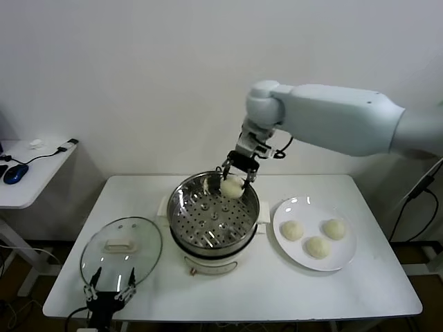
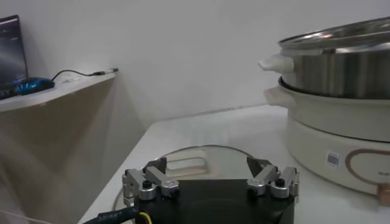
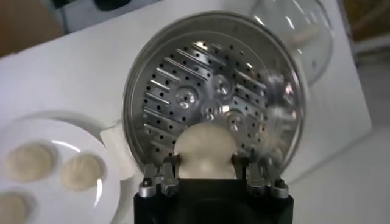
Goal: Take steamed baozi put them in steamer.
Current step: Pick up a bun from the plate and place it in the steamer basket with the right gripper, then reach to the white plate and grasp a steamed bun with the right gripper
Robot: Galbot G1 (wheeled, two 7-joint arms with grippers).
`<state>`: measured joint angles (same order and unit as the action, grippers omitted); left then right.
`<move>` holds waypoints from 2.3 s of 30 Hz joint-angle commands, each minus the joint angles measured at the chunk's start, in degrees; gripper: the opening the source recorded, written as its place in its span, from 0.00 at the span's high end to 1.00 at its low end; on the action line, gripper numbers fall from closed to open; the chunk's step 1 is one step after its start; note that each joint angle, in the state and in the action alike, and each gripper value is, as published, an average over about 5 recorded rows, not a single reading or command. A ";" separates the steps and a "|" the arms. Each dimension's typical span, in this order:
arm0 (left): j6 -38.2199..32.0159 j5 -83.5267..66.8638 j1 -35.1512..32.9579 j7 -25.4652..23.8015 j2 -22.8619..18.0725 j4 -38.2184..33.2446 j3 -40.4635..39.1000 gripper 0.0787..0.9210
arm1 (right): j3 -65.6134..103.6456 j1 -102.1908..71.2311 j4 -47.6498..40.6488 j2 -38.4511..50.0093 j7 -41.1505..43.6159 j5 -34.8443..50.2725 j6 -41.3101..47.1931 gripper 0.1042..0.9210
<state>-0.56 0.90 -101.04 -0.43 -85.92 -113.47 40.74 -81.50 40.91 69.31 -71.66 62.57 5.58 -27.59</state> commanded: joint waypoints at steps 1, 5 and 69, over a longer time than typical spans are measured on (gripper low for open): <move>-0.04 0.06 -0.04 -0.01 -0.04 -0.04 -0.08 0.12 | 4.76 -9.64 -9.16 -5.66 -3.04 -18.49 -11.39 0.39; -0.21 0.14 -0.36 0.06 0.05 -0.05 -0.13 0.12 | 6.56 -12.28 -14.00 -7.22 -4.30 -20.61 -12.38 0.39; -0.52 -0.95 0.87 1.90 -0.05 1.10 -0.40 0.12 | -13.91 -10.03 4.58 28.60 -14.93 29.76 46.63 0.12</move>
<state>-1.06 -0.03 -100.12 1.47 -86.01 -112.38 40.37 -99.06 42.30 75.63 -45.18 51.90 33.33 9.80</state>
